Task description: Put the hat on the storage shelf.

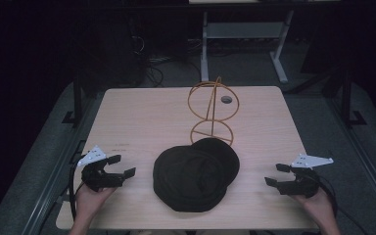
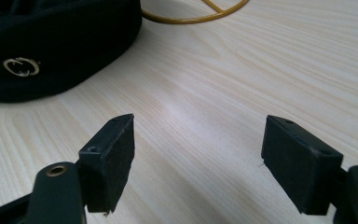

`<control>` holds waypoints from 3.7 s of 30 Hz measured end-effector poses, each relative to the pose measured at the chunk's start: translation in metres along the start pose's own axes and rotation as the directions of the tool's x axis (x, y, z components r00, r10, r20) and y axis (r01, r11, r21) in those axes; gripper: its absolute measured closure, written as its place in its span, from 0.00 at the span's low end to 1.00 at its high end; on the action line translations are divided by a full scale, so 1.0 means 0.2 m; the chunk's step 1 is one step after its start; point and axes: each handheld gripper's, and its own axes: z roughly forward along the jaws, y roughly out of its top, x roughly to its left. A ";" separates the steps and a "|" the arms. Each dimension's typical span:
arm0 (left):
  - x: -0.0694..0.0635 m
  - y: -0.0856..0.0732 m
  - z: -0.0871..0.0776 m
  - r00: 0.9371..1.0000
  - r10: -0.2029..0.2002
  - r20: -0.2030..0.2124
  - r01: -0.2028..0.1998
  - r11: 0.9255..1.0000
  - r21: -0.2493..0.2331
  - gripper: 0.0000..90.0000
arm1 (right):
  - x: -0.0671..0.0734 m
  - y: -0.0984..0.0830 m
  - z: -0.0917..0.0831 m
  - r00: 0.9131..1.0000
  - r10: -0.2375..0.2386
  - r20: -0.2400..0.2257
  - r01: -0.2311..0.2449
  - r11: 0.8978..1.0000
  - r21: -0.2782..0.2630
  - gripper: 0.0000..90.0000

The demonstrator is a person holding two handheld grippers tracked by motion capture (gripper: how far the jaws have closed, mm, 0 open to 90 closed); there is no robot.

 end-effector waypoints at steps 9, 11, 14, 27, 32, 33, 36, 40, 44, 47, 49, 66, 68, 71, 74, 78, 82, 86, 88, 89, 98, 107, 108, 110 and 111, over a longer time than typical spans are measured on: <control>0.01 -0.01 0.00 1.000 -0.013 0.021 0.013 1.000 -0.001 0.16 | 0.05 0.03 -0.01 1.000 -0.029 0.002 0.029 1.000 0.000 0.27; 0.01 -0.01 0.00 1.000 -0.017 0.022 0.017 1.000 -0.004 0.16 | 0.06 0.03 -0.01 0.999 -0.035 0.002 0.035 0.999 -0.006 0.27; 0.02 -0.01 -0.01 1.000 -0.009 0.018 0.009 1.000 -0.002 0.16 | 0.10 0.06 0.00 0.998 -0.055 -0.005 0.055 0.998 -0.007 0.26; 0.02 0.00 -0.01 1.000 -0.009 0.001 0.009 1.000 0.000 0.16 | 0.23 0.15 0.02 0.993 -0.087 -0.075 0.086 0.996 -0.017 0.23; 0.02 -0.01 -0.01 1.000 -0.007 -0.005 0.007 1.000 -0.001 0.16 | 0.29 0.20 0.03 0.988 -0.114 -0.108 0.113 0.993 -0.024 0.21; 0.02 -0.01 -0.01 1.000 -0.008 -0.005 0.008 1.000 0.000 0.16 | 0.30 0.21 0.03 0.985 -0.125 -0.116 0.122 0.992 -0.029 0.21; 0.03 -0.01 -0.01 1.000 -0.010 -0.005 0.010 1.000 0.004 0.16 | 0.36 0.29 0.03 0.975 -0.166 -0.146 0.164 0.986 -0.026 0.20; 0.02 -0.01 -0.01 1.000 -0.011 -0.004 0.011 1.000 0.001 0.16 | 0.42 0.37 0.05 0.963 -0.203 -0.177 0.202 0.979 -0.023 0.19; 0.02 -0.01 -0.01 1.000 -0.012 0.000 0.012 1.000 -0.003 0.16 | 0.47 0.42 0.08 0.953 -0.227 -0.201 0.230 0.973 -0.010 0.19; 0.02 -0.01 -0.02 1.000 -0.012 -0.001 0.012 1.000 -0.007 0.16 | 0.54 0.48 0.12 0.938 -0.263 -0.227 0.269 0.963 -0.005 0.19; 0.03 -0.01 -0.02 1.000 -0.011 -0.003 0.011 1.000 -0.006 0.16 | 0.57 0.50 0.14 0.930 -0.274 -0.245 0.282 0.959 -0.003 0.19; 0.04 -0.02 -0.02 1.000 -0.015 -0.018 0.015 1.000 -0.005 0.16 | 0.71 0.55 0.30 0.894 -0.334 -0.298 0.359 0.933 0.032 0.30; 0.04 -0.02 -0.02 1.000 -0.013 -0.018 0.013 1.000 -0.004 0.16 | 0.72 0.55 0.31 0.889 -0.339 -0.309 0.366 0.930 0.033 0.31; 0.04 -0.02 -0.02 1.000 -0.015 -0.017 0.015 1.000 -0.005 0.16 | 0.75 0.55 0.34 0.881 -0.344 -0.325 0.378 0.925 0.045 0.33; 0.04 -0.02 -0.02 1.000 -0.015 -0.013 0.015 1.000 -0.004 0.16 | 0.77 0.56 0.36 0.874 -0.351 -0.336 0.389 0.920 0.049 0.34; 0.04 -0.02 -0.02 1.000 -0.013 -0.014 0.013 1.000 -0.004 0.16 | 0.80 0.56 0.39 0.857 -0.368 -0.360 0.415 0.908 0.061 0.38; 0.04 -0.02 -0.02 1.000 -0.011 -0.014 0.011 1.000 -0.001 0.16 | 0.86 0.57 0.44 0.837 -0.379 -0.395 0.441 0.894 0.077 0.42; 0.04 -0.01 -0.02 1.000 -0.012 -0.012 0.012 1.000 -0.002 0.16 | 0.89 0.57 0.48 0.816 -0.404 -0.413 0.478 0.874 0.088 0.45; 0.04 -0.02 -0.02 1.000 -0.013 -0.012 0.013 1.000 -0.004 0.16 | 0.90 0.57 0.49 0.811 -0.409 -0.418 0.485 0.870 0.090 0.46; 0.04 -0.02 -0.02 1.000 -0.013 -0.012 0.013 1.000 -0.003 0.16 | 0.91 0.57 0.51 0.805 -0.413 -0.425 0.495 0.863 0.098 0.47; 0.04 -0.01 -0.02 1.000 -0.017 -0.008 0.017 1.000 -0.008 0.16 | 0.93 0.54 0.60 0.805 -0.407 -0.432 0.508 0.849 0.147 0.53; 0.03 -0.01 -0.01 1.000 -0.010 -0.005 0.010 1.000 0.001 0.16 | 0.96 0.49 0.66 0.815 -0.409 -0.410 0.514 0.837 0.189 0.62; 0.03 -0.01 -0.01 1.000 -0.009 -0.004 0.009 1.000 0.001 0.16 | 0.97 0.48 0.66 0.816 -0.411 -0.407 0.517 0.834 0.194 0.64; 0.03 -0.01 -0.01 1.000 -0.006 -0.004 0.006 1.000 0.004 0.16 | 0.99 0.47 0.67 0.810 -0.430 -0.399 0.533 0.823 0.196 0.67; 0.03 -0.01 -0.01 1.000 -0.006 -0.004 0.006 1.000 0.004 0.16 | 0.99 0.47 0.67 0.810 -0.430 -0.399 0.533 0.823 0.196 0.67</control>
